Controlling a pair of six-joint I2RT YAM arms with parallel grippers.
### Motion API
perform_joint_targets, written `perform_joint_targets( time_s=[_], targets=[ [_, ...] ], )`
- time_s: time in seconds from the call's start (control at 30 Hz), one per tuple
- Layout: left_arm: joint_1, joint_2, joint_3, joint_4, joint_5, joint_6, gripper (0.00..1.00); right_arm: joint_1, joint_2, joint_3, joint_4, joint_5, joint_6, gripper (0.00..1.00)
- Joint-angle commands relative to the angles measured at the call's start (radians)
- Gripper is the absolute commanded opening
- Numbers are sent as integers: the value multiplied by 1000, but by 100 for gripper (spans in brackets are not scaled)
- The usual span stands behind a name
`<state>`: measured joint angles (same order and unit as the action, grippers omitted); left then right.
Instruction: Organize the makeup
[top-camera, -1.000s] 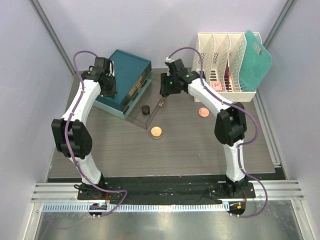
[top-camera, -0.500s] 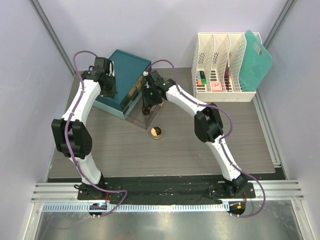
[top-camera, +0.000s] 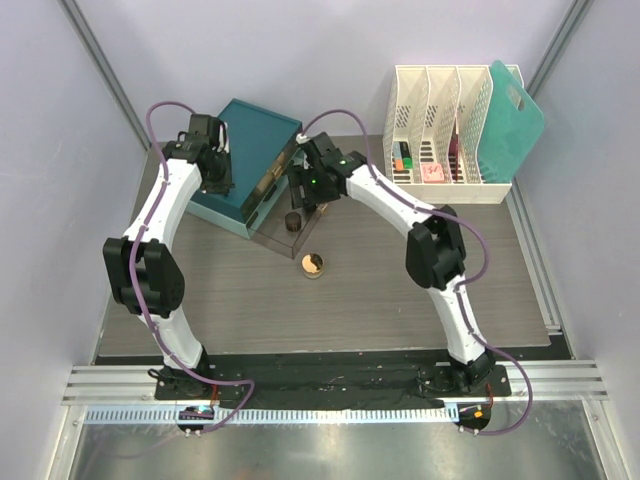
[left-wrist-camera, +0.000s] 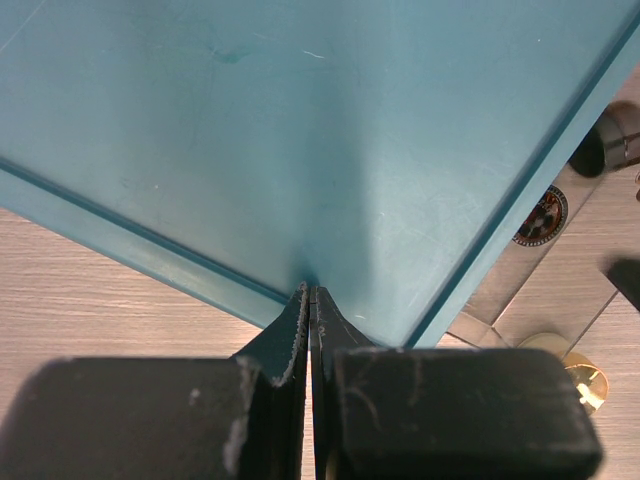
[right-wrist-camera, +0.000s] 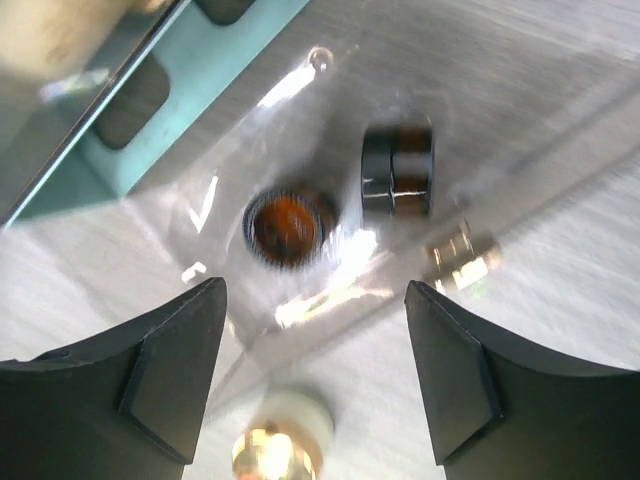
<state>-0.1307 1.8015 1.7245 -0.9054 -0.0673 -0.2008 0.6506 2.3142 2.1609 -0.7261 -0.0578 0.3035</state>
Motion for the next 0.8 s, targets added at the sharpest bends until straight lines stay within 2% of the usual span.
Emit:
perform_joint_targets(
  time_s=[0.0, 0.2, 0.3, 0.53, 0.77],
  targets=[
    [0, 35, -26, -127, 9, 9, 0, 1, -232, -123, 5, -2, -56, 77],
    [0, 39, -32, -121, 12, 9, 0, 34, -413, -334, -39, -30, -122, 78],
    [0, 42, -36, -119, 18, 9, 0, 73, -452, -424, -59, -56, -142, 78],
    [0, 47, -39, -119, 27, 9, 0, 191, -440, -578, -50, -59, -173, 87],
    [0, 25, -66, -112, 30, 8, 0, 208, -357, -592, 4, -10, -172, 94]
  ],
)
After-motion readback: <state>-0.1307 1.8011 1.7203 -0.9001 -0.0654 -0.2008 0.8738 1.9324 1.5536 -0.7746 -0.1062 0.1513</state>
